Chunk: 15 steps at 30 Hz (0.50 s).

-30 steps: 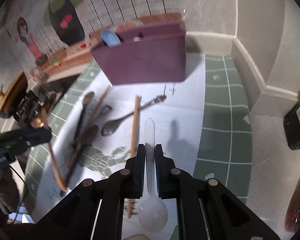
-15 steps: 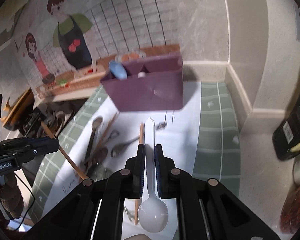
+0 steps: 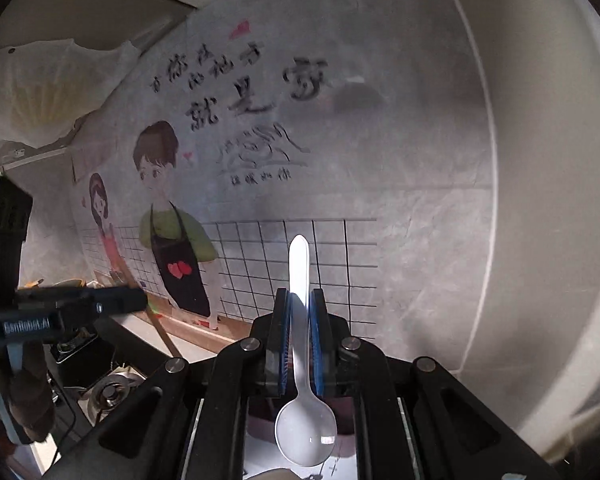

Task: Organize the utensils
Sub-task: 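Lift both spoons over the purple caddy and open both grippers to drop them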

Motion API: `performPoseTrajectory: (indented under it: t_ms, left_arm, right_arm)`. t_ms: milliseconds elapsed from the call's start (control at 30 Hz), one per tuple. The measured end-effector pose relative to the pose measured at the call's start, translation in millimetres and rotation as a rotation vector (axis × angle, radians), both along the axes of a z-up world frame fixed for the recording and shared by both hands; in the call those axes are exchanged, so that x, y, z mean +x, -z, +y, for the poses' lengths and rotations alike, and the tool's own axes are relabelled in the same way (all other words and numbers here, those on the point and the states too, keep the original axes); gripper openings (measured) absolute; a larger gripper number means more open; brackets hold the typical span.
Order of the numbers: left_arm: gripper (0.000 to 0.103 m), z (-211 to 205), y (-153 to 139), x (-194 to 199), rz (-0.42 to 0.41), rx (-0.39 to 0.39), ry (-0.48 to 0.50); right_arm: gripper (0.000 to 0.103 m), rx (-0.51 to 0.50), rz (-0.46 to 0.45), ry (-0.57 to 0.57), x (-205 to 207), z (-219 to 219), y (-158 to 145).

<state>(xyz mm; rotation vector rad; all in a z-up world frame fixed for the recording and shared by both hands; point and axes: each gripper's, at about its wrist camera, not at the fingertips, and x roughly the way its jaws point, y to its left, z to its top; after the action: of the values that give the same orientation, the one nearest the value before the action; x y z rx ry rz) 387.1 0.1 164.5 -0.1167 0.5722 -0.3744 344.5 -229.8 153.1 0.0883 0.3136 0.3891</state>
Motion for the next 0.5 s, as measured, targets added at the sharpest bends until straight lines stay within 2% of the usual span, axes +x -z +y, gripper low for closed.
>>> performPoseTrajectory:
  t_ms: [200,500]
  left_arm:
    - [0.012,6,50,45,0.124,-0.044,-0.016]
    - [0.012,0,107,87,0.239,-0.067,-0.035]
  right_arm:
    - [0.01,-0.021,0.051,0.014,51,14,42]
    - [0.01,0.009,0.124,-0.002,105,25,99]
